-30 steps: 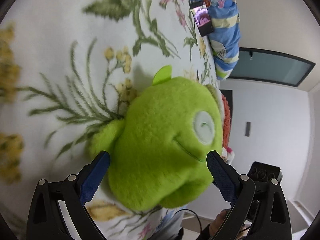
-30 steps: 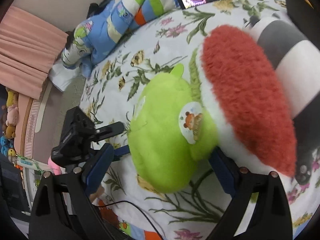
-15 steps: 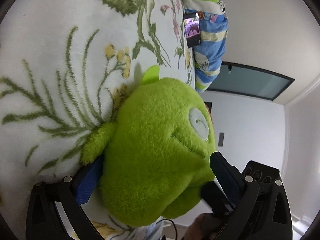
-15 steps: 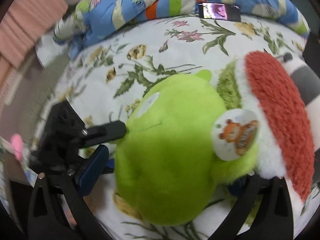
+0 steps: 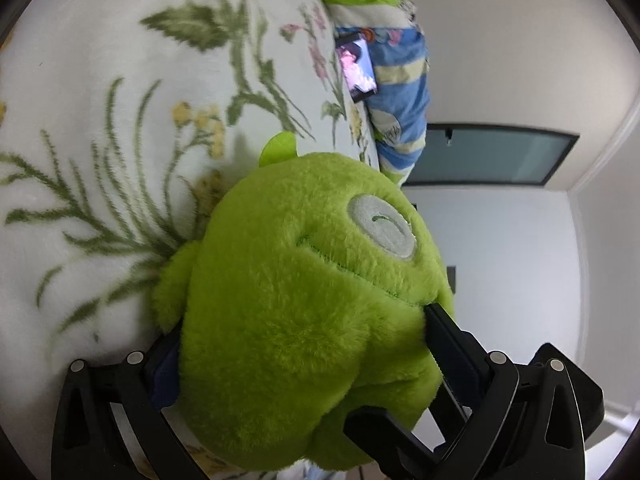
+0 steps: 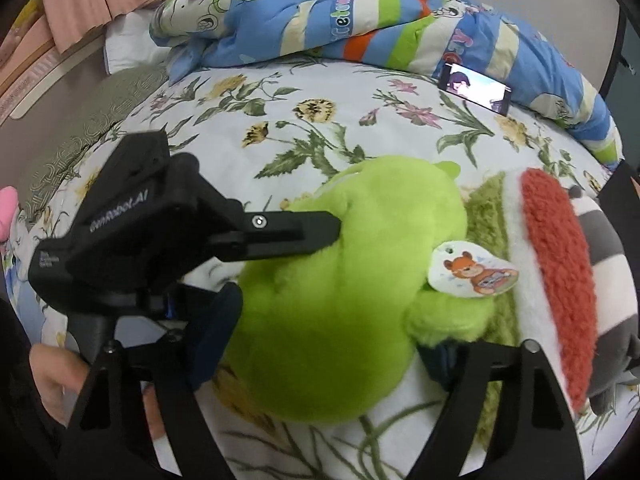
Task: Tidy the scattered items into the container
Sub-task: 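Grasp the lime-green plush with the left tool and lift it, then carry the lime-green plush with the left tool into the box and release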
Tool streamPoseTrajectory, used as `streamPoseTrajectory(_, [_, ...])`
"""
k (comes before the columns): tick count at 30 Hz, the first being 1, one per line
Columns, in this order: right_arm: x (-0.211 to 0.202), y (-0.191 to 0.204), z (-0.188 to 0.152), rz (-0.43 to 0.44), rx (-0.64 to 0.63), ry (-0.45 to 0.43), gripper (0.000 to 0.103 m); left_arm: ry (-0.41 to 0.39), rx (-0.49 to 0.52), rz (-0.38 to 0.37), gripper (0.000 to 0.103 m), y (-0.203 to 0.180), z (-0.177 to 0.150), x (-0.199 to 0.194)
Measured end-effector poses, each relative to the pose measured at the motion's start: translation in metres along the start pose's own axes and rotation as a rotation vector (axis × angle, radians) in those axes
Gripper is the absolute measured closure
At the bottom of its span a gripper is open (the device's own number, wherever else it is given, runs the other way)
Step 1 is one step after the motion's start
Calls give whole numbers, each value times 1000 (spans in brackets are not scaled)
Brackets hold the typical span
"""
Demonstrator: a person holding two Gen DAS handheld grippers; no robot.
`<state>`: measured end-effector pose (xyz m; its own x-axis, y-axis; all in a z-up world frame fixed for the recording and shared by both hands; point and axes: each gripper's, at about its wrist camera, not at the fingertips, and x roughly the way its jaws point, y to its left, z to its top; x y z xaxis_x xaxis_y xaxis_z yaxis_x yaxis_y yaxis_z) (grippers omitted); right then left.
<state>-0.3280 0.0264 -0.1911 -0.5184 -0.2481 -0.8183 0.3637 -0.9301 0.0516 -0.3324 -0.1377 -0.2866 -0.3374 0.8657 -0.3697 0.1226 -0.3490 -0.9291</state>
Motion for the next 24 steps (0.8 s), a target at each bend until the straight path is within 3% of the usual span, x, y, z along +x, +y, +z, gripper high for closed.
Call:
streamPoseTrajectory(5, [-16,-11,-5,6,38,-10,36,-9,51,30,1,-19,-15,-2])
streamPoseTrajectory(17, [-96,-4,-19,40,5,-159,39,-118,209,101,1,-112,-56,-37])
streamPoseTrajectory(24, [-151,-30,-25,23,41,-251,39,-109,297,102,1,-179,-79,-16])
